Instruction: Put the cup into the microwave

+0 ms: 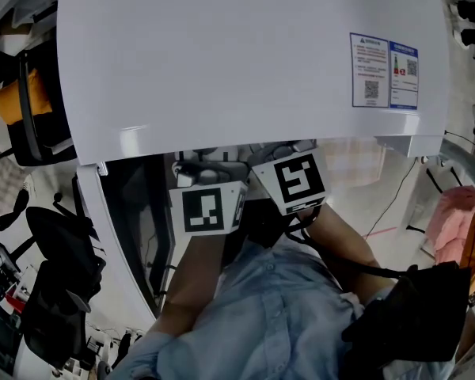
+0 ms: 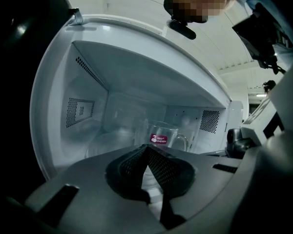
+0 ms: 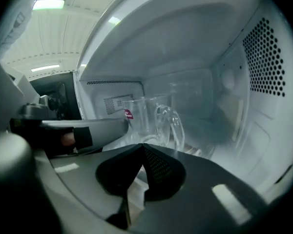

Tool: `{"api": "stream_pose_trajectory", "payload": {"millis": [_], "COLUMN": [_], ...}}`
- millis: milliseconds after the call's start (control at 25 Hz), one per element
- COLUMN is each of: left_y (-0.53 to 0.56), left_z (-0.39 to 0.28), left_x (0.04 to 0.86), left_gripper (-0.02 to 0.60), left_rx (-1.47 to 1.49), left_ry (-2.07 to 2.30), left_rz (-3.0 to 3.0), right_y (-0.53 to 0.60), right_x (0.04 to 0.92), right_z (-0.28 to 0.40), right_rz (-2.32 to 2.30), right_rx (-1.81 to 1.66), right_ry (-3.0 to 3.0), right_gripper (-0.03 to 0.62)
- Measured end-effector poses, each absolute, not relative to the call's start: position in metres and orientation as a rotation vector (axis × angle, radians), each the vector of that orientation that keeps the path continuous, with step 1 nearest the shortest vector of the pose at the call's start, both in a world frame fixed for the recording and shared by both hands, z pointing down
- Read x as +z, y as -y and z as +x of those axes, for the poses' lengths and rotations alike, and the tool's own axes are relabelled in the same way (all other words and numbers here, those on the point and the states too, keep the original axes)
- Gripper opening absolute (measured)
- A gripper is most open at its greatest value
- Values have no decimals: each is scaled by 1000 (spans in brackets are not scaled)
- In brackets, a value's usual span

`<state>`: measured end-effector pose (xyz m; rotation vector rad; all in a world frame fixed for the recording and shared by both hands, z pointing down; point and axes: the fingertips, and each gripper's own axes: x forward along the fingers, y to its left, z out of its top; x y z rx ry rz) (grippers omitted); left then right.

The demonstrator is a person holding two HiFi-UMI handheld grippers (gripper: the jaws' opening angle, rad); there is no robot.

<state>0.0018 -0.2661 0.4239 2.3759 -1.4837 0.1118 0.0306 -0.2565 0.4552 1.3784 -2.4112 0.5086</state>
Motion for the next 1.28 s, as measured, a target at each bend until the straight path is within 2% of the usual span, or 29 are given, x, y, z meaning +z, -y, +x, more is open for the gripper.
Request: {"api": "stream_pose_trajectory", "payload": {"millis": [800, 1280], "left_y": [272, 220], "left_z": [3, 2], "left_x": [424, 389], "left_gripper": [8, 8], "left_rx": [136, 87], "left_ry": [1471, 1521], "left_rz": [2388, 2399], "right_y": [263, 206], "right_x": [455, 434], "right_z": [29, 28], "right_rz": [1359, 1350], "right_rx": [520, 541], "right_ry": [2406, 2439], "right_gripper": [3, 3]}}
